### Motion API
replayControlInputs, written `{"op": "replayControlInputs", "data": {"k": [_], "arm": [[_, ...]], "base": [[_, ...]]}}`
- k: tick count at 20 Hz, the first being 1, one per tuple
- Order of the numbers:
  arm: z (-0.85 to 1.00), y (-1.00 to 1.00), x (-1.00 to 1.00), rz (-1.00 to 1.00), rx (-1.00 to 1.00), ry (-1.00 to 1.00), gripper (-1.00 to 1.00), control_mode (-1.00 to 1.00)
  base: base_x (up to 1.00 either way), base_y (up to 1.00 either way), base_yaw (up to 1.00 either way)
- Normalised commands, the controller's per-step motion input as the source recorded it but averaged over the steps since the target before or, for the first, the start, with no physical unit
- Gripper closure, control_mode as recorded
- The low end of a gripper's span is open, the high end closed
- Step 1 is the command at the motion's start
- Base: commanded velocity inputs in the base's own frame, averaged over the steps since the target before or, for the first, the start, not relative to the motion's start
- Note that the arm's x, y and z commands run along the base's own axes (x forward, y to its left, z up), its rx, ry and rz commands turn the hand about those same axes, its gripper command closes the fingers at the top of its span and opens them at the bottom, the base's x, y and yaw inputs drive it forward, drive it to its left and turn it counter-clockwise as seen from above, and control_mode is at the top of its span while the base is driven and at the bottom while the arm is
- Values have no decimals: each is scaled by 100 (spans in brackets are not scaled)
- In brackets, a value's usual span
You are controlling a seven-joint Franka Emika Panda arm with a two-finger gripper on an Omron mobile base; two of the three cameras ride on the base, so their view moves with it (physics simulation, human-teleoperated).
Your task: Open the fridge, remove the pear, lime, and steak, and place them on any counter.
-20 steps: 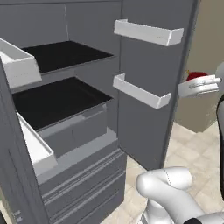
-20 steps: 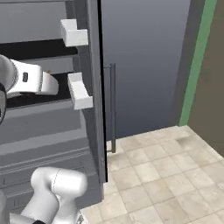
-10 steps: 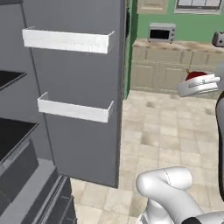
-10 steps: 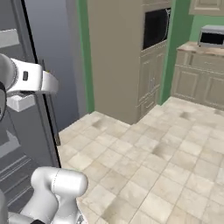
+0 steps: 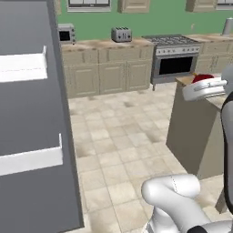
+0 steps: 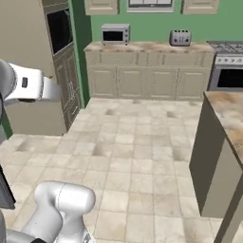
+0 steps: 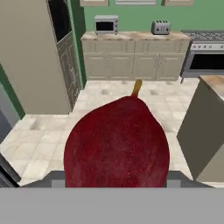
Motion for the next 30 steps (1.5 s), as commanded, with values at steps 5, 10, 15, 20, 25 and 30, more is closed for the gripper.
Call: {"op": "replayControlInputs", "data": {"k": [5, 10, 15, 20, 25, 30], "arm": [[0, 0, 0, 0, 0, 0, 100, 100], [0, 0, 0, 0, 0, 0, 100, 100], [0, 0, 0, 0, 0, 0, 100, 100], [0, 0, 0, 0, 0, 0, 100, 100], [0, 0, 0, 0, 0, 0, 100, 100], [0, 0, 0, 0, 0, 0, 100, 100]], "base": [[21, -41, -56], [99, -9, -22], [100, -19, -21], [38, -28, -62], [22, -5, -79], [37, 11, -80]]}}
